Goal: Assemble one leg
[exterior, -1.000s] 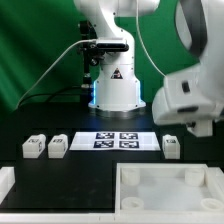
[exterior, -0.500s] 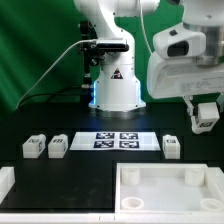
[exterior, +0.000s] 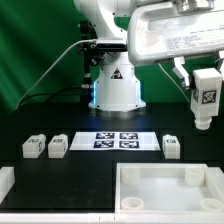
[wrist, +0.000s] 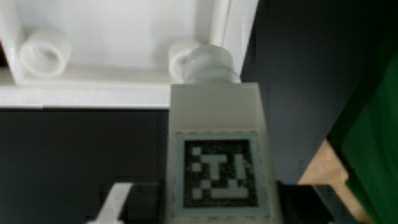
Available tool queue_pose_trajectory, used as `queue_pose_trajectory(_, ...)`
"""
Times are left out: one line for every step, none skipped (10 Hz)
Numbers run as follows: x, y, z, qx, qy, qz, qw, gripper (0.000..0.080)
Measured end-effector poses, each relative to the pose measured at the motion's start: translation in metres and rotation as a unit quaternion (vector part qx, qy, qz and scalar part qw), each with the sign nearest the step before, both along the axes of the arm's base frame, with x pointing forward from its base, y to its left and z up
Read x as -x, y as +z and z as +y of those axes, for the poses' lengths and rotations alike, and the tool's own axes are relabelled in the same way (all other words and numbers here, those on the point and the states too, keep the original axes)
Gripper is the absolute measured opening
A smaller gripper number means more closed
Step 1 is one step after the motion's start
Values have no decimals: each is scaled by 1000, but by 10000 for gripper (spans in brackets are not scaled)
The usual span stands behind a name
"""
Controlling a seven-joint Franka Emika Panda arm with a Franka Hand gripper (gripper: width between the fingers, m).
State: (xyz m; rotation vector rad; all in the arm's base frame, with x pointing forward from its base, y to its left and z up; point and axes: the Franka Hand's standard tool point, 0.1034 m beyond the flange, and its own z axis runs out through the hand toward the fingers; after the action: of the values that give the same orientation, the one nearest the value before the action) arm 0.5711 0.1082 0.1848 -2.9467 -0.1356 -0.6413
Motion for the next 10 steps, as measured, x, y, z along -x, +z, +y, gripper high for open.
queue_pose_trajectory(5, -7, -4, 2, -7, -27, 1000, 291)
queue_pose_trajectory(3, -7, -6, 3, -10, -53, 999, 291)
queue_pose_trajectory(5, -9, -6, 3, -10, -46, 999, 291)
queue_pose_trajectory(4, -10, -6, 2, -10, -46, 999, 291)
queue_pose_trajectory(-7, -17, -7, 3, -8, -47, 999, 291)
queue_pose_trajectory(-30, -23, -7, 1, -7, -53, 999, 291)
queue_pose_trajectory(-42, -28, -1, -3, -6, -62, 998, 291)
queue_pose_trajectory(-46, -38, 4, -5, -5, -64, 998, 291)
queue_pose_trajectory(-50, -51, 4, -5, -7, -60, 998, 291)
queue_pose_trajectory(-51, -58, 2, -5, -9, -57, 998, 291)
